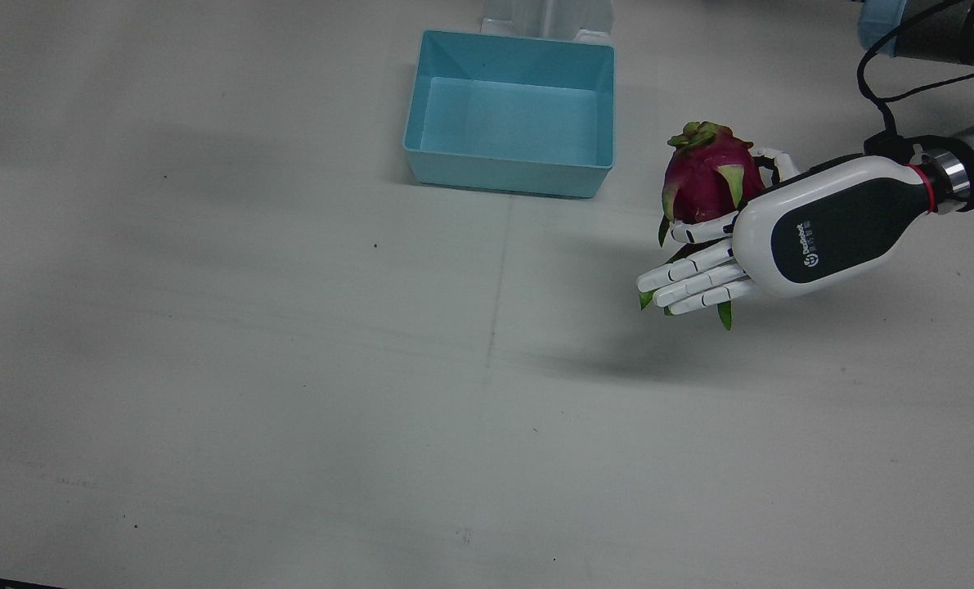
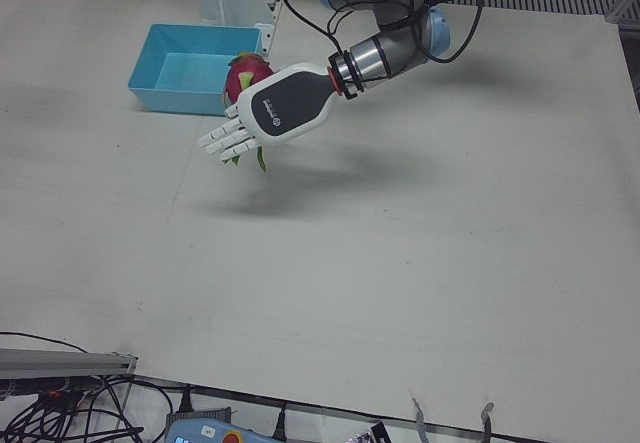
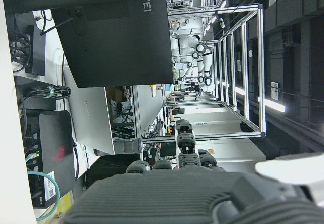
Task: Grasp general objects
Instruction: 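Lift the dragon fruit with the left hand toward the blue tray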
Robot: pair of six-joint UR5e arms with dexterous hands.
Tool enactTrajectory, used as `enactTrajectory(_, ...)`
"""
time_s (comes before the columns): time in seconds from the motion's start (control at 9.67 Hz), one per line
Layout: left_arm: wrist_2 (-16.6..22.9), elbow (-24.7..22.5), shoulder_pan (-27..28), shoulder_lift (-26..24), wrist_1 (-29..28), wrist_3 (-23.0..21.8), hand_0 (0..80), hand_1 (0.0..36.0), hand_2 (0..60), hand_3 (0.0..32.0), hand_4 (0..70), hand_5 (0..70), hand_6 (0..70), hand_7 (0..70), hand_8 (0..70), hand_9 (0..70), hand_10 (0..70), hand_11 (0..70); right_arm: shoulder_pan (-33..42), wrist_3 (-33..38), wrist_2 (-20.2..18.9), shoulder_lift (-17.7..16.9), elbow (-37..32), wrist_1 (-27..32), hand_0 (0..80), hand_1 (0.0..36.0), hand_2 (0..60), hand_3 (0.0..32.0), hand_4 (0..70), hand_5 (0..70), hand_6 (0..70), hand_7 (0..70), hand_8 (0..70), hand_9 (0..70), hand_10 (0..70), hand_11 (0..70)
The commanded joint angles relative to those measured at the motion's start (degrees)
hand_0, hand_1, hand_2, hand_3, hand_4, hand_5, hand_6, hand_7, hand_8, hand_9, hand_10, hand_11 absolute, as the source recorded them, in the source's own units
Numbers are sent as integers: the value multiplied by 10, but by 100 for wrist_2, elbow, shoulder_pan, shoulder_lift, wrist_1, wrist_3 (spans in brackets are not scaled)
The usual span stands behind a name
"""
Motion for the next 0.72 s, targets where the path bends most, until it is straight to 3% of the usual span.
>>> enactTrajectory(0.0, 592, -336, 117, -5, -11, -941, 642, 360, 600, 0, 419, 469, 55, 106, 24, 7, 19, 58, 0, 1, 0, 0, -9, 0, 0, 0, 0, 0, 0, 0, 0, 0, 0, 0, 0, 0)
enactTrajectory(0.1, 697, -398, 204, -5, -2, -1151, 668, 360, 600, 0, 428, 475, 57, 109, 25, 7, 20, 61, 0, 1, 0, 0, -9, 0, 0, 0, 0, 0, 0, 0, 0, 0, 0, 0, 0, 0)
enactTrajectory(0.31, 707, -818, 502, -5, 322, -1329, 797, 360, 600, 0, 463, 495, 66, 118, 21, 9, 9, 48, 0, 1, 0, 0, -9, 0, 0, 0, 0, 0, 0, 0, 0, 0, 0, 0, 0, 0)
enactTrajectory(0.62, 489, -952, 1056, -14, 579, -1635, 800, 360, 600, 0, 548, 517, 83, 135, 7, 13, 0, 28, 0, 1, 0, 0, -9, 0, 0, 0, 0, 0, 0, 0, 0, 0, 0, 0, 0, 0)
